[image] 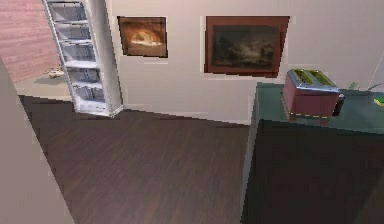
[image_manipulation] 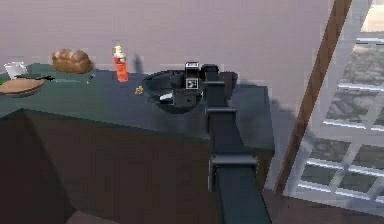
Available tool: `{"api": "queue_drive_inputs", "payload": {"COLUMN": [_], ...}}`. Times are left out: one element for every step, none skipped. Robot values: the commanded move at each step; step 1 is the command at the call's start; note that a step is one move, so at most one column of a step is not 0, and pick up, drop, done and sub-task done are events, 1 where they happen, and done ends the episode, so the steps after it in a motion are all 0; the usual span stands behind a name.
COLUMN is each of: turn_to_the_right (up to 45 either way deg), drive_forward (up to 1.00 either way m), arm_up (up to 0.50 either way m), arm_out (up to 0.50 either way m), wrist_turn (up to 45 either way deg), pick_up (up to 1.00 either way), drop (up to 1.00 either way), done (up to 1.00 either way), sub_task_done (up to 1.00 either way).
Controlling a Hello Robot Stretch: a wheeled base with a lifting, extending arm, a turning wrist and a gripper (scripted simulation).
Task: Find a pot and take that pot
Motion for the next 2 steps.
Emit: {"api": "queue_drive_inputs", "payload": {"turn_to_the_right": [0.0,0.0], "drive_forward": [0.0,0.0], "arm_up": [0.04,0.0], "arm_out": [0.0,0.0], "wrist_turn": [0.0,0.0], "pick_up": [0.0,0.0], "drop": [0.0,0.0], "done": [0.0,1.0], "sub_task_done": [0.0,0.0]}}
